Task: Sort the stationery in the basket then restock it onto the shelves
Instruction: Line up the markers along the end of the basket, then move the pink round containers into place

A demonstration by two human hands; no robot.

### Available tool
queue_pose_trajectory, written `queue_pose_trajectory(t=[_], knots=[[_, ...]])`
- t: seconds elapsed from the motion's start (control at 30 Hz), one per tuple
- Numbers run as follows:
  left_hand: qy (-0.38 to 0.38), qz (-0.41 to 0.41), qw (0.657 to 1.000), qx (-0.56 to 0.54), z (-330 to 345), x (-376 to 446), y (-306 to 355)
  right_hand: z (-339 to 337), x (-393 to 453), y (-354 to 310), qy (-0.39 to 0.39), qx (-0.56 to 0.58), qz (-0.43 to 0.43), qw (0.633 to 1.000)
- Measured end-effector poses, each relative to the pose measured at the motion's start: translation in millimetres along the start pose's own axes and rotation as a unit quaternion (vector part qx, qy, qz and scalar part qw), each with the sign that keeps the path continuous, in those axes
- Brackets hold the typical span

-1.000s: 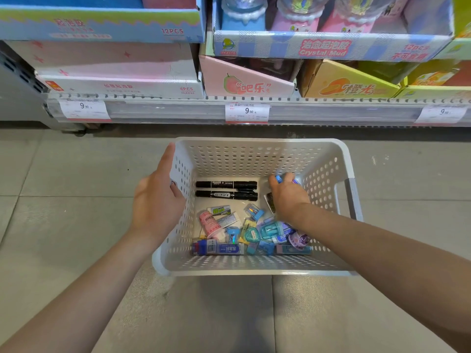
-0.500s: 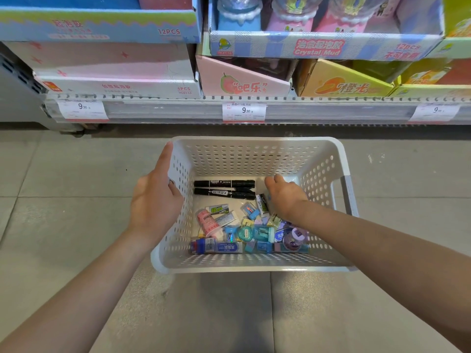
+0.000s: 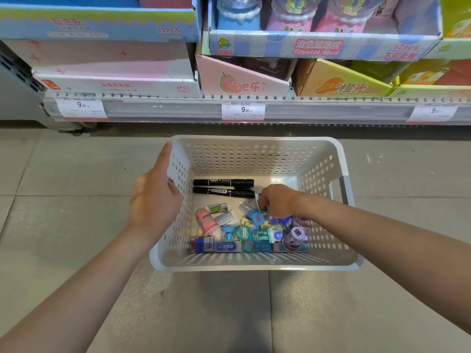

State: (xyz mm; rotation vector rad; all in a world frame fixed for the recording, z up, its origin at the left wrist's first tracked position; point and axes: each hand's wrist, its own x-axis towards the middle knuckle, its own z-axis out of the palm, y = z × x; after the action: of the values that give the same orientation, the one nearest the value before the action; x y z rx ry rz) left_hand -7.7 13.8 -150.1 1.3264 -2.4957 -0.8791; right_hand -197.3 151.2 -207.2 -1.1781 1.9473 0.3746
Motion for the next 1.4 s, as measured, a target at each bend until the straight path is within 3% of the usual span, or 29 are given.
queue_pose_trajectory(t=[0.13,0.2,0.23,0.33,0.4,0.47,0.6,0.77,0.87,0.93,1.03,1.2,1.4], knots=[[-0.001,-0.003,1.000,0.002,0.0,0.2,-0.6,-1.2,-12.1,-6.2,-0.123,0.210,-0.035,0.969],[-0.004,-0.007,1.000,-0.002,-0.4,0.1,0.2,-2.1,-16.7,-8.1,-0.143,0.215,-0.048,0.965],[-0.005,-0.007,1.000,-0.003,-0.4,-0.3,0.3,-4.2,-19.5,-8.5,-0.118,0.196,-0.055,0.972],[-0.004,-0.003,1.000,-0.002,-1.0,-1.1,1.5,-12.0,-37.5,-9.9,-0.042,-0.040,-0.064,0.996],[-0.005,0.002,1.000,-0.001,-0.8,-0.2,0.0,-10.4,-54.6,-16.0,-0.078,-0.243,-0.034,0.966],[-0.009,0.010,1.000,-0.001,-0.7,-0.2,-0.4,1.3,-63.4,-19.1,-0.107,-0.322,-0.016,0.940],[-0.013,0.013,1.000,-0.006,-1.4,-1.1,1.6,19.3,-59.1,-15.9,-0.049,-0.307,-0.010,0.950],[-0.010,0.007,1.000,-0.004,-3.4,-2.8,4.7,1.3,-63.1,-17.8,-0.139,-0.287,-0.031,0.947],[-0.008,0.001,1.000,-0.007,-3.9,-3.1,6.6,-20.9,-58.3,-6.7,-0.170,-0.116,-0.019,0.978],[-0.008,0.003,1.000,-0.006,-4.1,-2.8,7.1,-33.7,-50.9,2.5,-0.140,0.030,-0.017,0.990],[-0.005,0.002,1.000,-0.007,-4.1,-2.7,6.6,-41.4,-36.5,14.2,-0.021,0.190,0.022,0.981],[0.001,0.007,1.000,-0.001,-3.3,-2.8,6.0,-14.6,-8.6,18.4,0.172,0.308,0.111,0.929],[0.010,0.007,1.000,0.003,-0.5,-1.2,2.8,13.7,13.8,12.3,0.302,0.351,0.175,0.869]])
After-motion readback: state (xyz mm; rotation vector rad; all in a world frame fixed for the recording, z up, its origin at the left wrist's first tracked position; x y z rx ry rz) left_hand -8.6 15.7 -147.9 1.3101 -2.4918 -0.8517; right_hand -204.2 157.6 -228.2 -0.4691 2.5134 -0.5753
